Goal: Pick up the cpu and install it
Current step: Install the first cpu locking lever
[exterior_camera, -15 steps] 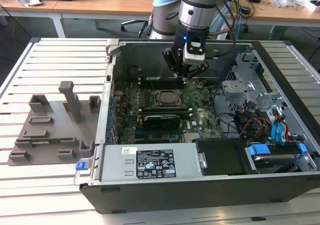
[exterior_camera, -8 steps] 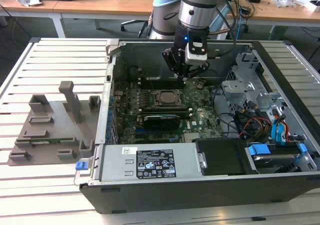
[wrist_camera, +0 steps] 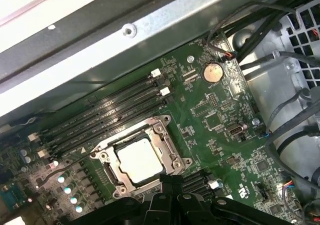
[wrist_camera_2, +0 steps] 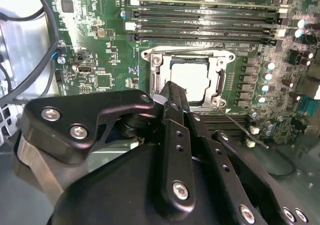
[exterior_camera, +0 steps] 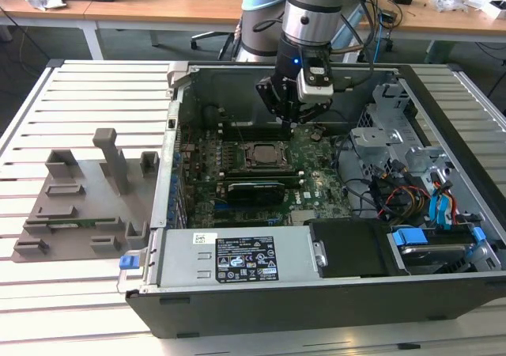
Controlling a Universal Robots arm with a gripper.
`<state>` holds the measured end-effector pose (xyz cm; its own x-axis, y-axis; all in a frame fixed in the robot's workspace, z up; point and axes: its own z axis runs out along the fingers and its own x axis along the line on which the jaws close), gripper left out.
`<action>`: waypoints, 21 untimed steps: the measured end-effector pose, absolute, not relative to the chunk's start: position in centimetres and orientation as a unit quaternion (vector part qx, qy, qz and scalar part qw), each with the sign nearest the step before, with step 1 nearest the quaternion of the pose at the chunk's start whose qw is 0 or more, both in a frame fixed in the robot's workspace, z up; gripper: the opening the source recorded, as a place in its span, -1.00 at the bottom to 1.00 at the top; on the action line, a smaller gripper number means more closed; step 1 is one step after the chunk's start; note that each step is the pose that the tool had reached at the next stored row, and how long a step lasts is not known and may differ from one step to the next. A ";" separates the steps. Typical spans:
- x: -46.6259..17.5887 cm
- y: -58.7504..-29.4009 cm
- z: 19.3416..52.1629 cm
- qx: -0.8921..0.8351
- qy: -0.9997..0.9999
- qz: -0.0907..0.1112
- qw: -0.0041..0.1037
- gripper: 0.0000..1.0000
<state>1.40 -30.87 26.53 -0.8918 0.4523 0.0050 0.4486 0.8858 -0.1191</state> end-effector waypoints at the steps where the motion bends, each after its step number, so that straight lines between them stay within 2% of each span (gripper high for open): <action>1: 1.4 -30.9 26.5 -0.229 -0.972 0.058 0.016 -0.79; 21: 1.4 -30.9 26.5 -0.120 -0.991 0.059 0.010 -0.79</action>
<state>1.40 -30.87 26.53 -0.9708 0.2397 0.0050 0.2374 0.9641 -0.1191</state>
